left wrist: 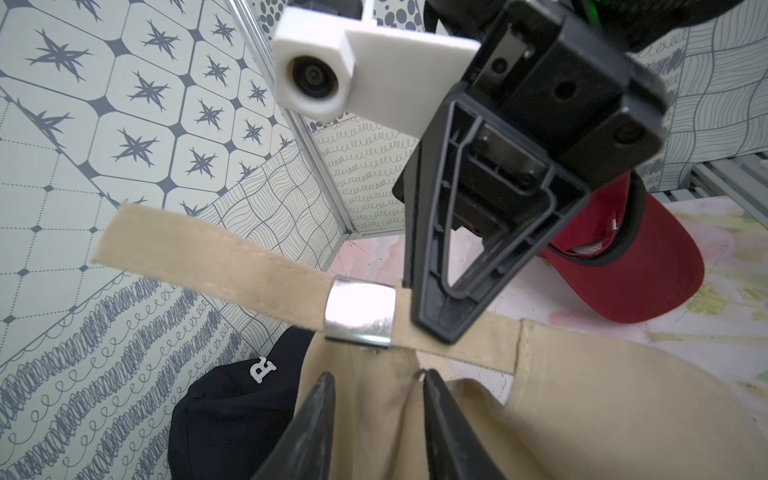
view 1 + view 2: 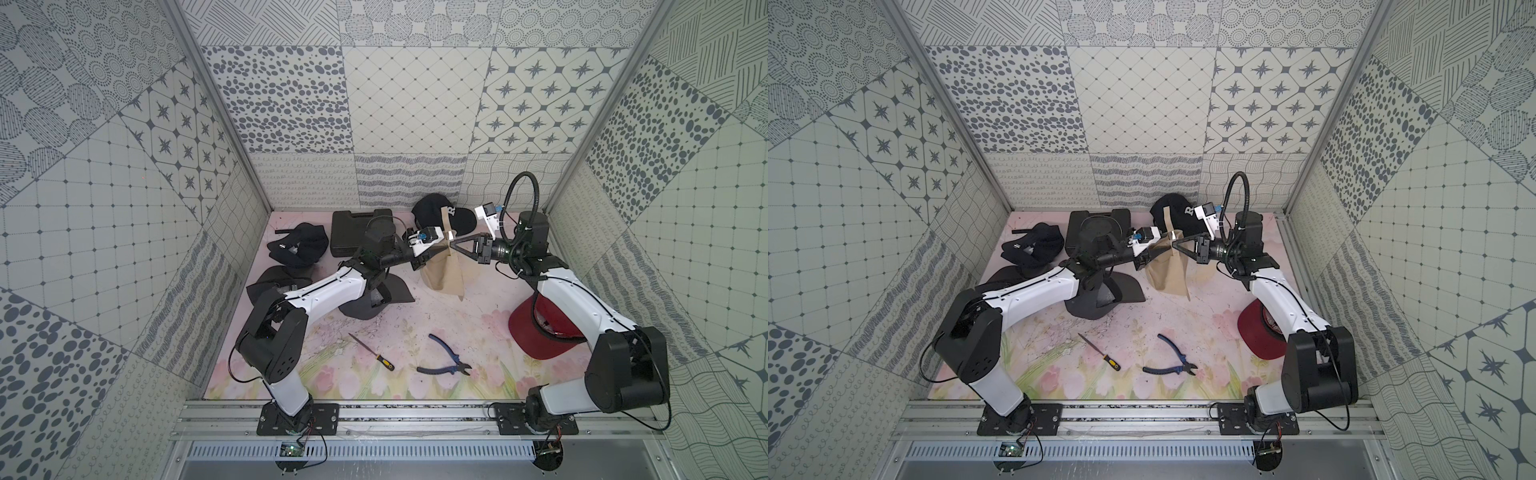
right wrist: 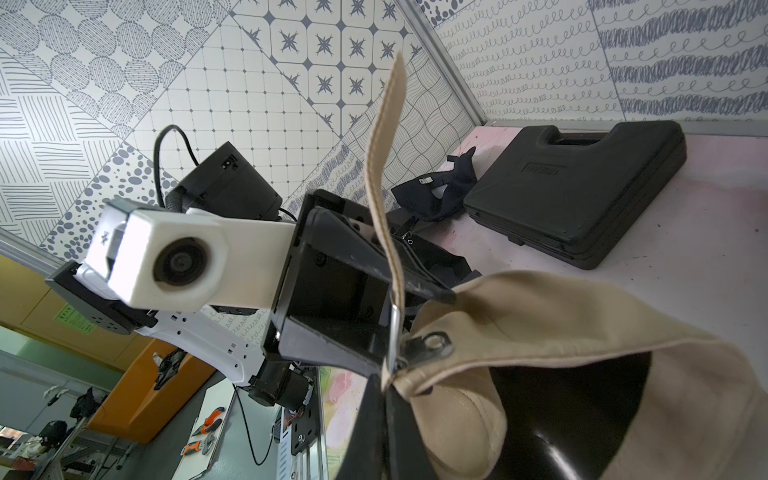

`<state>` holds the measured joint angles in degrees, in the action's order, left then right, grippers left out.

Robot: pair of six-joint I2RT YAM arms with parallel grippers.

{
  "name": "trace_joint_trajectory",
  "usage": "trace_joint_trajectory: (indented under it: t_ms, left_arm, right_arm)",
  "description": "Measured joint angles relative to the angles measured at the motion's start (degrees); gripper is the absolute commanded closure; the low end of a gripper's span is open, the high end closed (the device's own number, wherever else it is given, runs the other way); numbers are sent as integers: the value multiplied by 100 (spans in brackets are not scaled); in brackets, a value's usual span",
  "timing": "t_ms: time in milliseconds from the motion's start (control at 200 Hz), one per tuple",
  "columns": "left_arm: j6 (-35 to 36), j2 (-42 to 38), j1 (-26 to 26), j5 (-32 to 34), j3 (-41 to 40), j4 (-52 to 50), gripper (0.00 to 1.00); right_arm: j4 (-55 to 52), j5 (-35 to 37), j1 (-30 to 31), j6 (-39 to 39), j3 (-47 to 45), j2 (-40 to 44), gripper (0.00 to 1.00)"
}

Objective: Open the adjustable buckle of the baseball cap
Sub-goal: Pull the adjustable strap on the baseball cap.

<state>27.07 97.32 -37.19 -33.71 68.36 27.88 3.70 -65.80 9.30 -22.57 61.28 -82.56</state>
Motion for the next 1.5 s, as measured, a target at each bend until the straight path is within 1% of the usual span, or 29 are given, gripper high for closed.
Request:
trace_joint_trajectory:
  t_ms: [240, 295, 445, 605, 660, 930, 1221, 1501]
  left_arm:
    - [70, 92, -7, -92, 103, -94, 64]
    - [74, 118, -22, -107, 129, -109, 66]
    - [103, 208, -52, -157, 210, -118, 76]
    - [92, 254, -59, -164, 262, -138, 93]
    - [68, 262, -61, -157, 264, -146, 100]
    - [-177, 271, -131, -79, 339, -278, 100]
    - [-857, 275, -173, 264, 625, -634, 100]
    - [-1360, 374, -173, 472, 1235, -1239, 100]
  right_arm:
    - [2, -20, 0, -7, 0, 0, 100]
    - [2, -20, 0, -22, 0, 0, 100]
    - [11, -22, 2, -72, -2, -2, 100]
    - [50, -55, 11, -107, -2, -42, 100]
    - [66, -63, 11, -107, -7, -57, 100]
    - [173, -59, 11, -111, -42, -74, 100]
    - [343, -26, 9, -107, -160, -63, 99]
    - [503, 98, 33, -129, -791, 57, 98]
